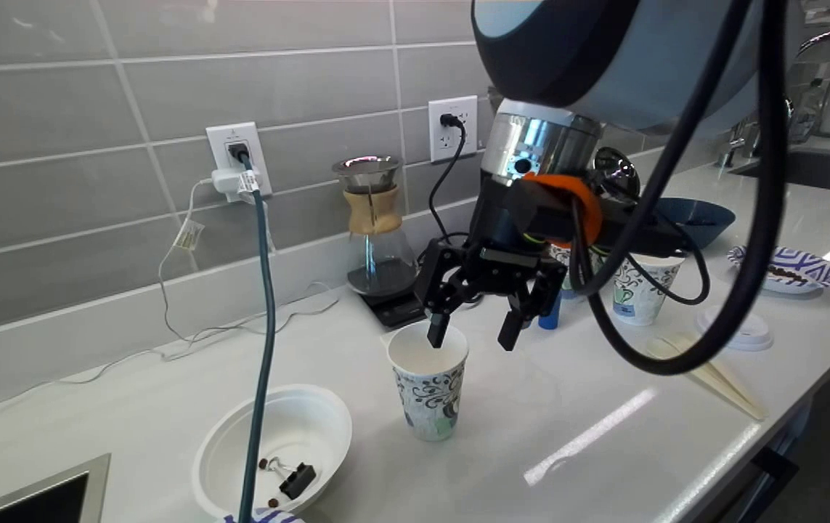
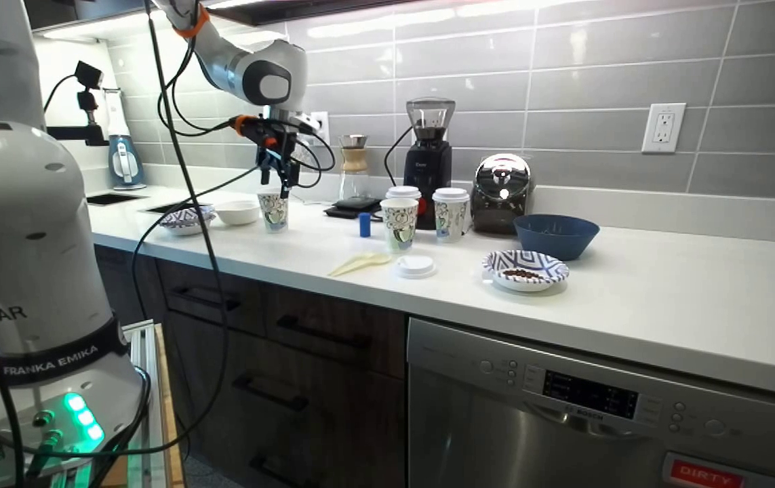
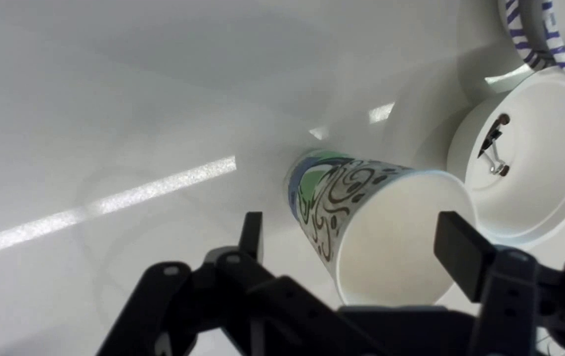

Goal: Pick up the paper cup on the left and put it in the paper cup on the right

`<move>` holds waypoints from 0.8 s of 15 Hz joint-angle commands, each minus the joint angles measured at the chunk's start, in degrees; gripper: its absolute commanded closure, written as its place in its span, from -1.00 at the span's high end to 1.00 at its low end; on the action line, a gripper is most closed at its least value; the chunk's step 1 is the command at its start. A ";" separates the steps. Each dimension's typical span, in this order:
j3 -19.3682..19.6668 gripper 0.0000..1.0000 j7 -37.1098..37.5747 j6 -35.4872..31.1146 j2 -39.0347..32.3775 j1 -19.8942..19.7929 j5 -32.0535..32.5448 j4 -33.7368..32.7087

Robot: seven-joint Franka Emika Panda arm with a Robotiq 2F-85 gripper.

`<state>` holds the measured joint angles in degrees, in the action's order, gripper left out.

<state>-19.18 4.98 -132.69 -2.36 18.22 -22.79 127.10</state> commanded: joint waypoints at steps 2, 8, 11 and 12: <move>-0.24 0.04 0.41 -5.78 -3.03 0.32 -1.50 -1.15; 0.07 -0.81 2.11 -5.25 -3.12 -0.15 -1.13 -1.23; 0.42 -1.00 3.24 -4.51 -2.01 -0.50 -1.24 -1.45; 0.75 -1.00 4.14 -3.73 -1.40 -0.73 -0.86 -1.86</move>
<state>-18.98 7.27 -138.70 -4.88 17.99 -22.84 126.77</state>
